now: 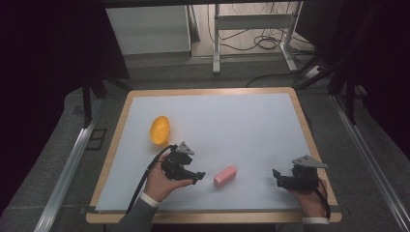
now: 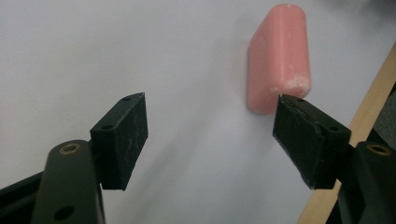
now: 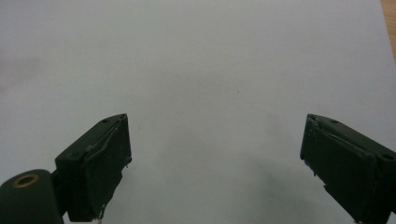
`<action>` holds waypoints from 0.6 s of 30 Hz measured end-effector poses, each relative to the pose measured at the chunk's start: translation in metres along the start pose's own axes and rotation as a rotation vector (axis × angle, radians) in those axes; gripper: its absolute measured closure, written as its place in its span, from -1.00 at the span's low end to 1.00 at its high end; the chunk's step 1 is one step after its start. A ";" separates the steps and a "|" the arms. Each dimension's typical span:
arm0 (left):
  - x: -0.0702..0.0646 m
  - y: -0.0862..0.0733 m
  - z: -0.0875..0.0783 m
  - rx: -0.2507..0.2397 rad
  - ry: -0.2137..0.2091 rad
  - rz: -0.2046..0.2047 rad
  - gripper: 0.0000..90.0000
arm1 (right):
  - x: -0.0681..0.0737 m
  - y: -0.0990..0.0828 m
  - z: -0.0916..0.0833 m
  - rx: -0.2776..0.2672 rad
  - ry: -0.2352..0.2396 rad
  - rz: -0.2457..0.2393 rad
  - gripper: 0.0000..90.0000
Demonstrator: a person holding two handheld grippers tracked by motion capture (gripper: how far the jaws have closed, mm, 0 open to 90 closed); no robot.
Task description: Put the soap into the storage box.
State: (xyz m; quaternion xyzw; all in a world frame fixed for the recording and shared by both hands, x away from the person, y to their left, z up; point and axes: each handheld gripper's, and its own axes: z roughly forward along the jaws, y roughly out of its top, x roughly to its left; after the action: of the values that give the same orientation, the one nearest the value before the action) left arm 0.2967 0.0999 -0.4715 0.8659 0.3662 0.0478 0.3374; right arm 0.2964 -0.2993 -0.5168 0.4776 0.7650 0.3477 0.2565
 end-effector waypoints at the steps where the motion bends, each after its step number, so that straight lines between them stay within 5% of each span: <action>1: -0.002 0.001 0.001 0.003 -0.004 0.006 -0.40 | 0.000 0.000 0.000 -0.001 0.000 0.003 -0.82; 18: -0.021 0.022 0.017 0.046 -0.037 0.055 -0.40 | 0.002 -0.002 0.001 0.010 0.003 -0.002 -0.82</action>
State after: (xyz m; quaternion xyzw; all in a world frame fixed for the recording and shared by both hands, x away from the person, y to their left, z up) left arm 0.2999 0.0653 -0.4672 0.8839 0.3368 0.0327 0.3229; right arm 0.2951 -0.2981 -0.5187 0.4778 0.7675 0.3443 0.2532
